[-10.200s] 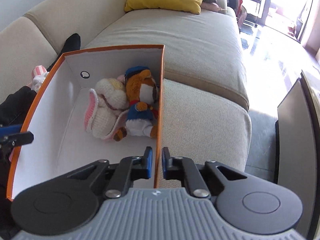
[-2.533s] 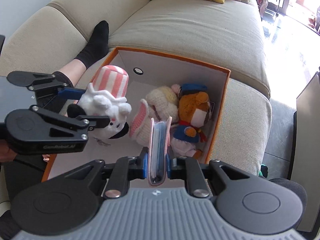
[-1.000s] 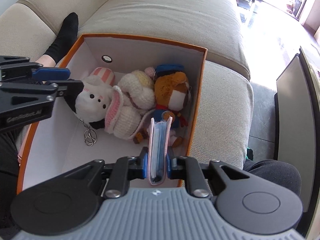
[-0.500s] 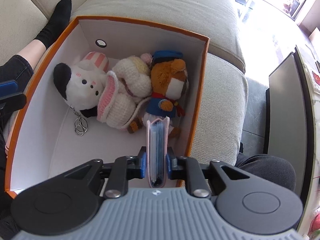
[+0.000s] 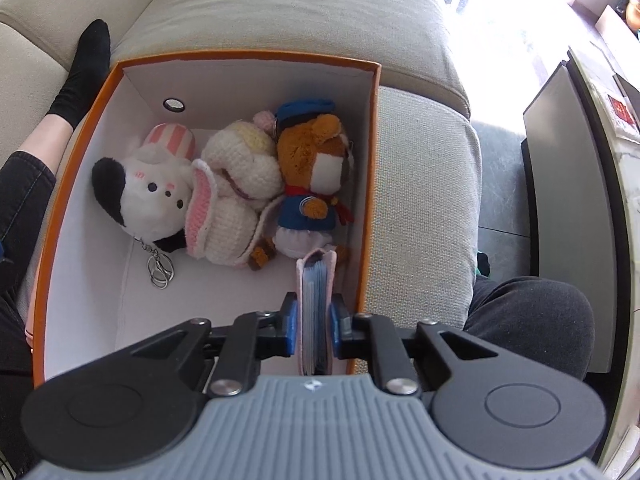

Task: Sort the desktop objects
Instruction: 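Release the plush into the box with the left tool while the right tool releases the wallet, then move both tools toward the pink tube and yellow tape measure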

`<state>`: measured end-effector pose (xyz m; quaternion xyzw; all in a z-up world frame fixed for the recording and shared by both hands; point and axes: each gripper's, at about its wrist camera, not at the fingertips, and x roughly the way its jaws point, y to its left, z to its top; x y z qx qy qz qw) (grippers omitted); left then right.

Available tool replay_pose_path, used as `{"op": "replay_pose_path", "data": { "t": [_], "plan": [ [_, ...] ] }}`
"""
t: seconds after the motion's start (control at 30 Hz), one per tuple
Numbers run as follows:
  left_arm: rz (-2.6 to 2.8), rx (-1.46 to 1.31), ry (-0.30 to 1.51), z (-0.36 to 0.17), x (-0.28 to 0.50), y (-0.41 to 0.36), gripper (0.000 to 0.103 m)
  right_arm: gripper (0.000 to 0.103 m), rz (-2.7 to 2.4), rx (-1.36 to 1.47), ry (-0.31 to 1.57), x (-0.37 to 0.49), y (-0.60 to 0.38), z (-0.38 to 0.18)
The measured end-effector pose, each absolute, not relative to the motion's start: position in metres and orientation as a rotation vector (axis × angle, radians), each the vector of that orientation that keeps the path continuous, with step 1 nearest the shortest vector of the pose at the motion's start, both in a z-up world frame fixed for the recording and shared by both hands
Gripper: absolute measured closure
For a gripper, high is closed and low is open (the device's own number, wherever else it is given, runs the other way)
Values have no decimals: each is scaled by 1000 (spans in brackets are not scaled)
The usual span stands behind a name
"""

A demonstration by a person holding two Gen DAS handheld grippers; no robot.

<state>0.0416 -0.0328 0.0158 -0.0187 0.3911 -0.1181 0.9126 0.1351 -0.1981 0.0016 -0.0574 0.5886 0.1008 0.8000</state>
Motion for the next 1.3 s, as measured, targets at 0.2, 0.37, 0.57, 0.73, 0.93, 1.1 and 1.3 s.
{"op": "replay_pose_path", "data": {
  "t": [0.2,0.37,0.57,0.73,0.93,1.1,1.3],
  "plan": [
    [-243,-48,811,14,39,-31,67,86,188,-104,1299,138,-197,-1],
    [-244,-56,813,14,39,-31,67,86,154,-102,1320,137,-197,-2],
    [-252,-48,818,13,37,-33,67,85,156,-99,1332,139,-191,-8],
    [-241,-54,821,13,37,-32,67,77,158,-170,1299,137,-189,0],
    [-248,-51,819,14,36,-34,67,77,197,-214,1269,132,-187,14],
    [-243,-65,818,18,32,-25,67,73,225,-260,1201,124,-183,30],
    [-175,-79,814,25,25,4,67,73,307,-272,1100,115,-172,51]
  ]
}}
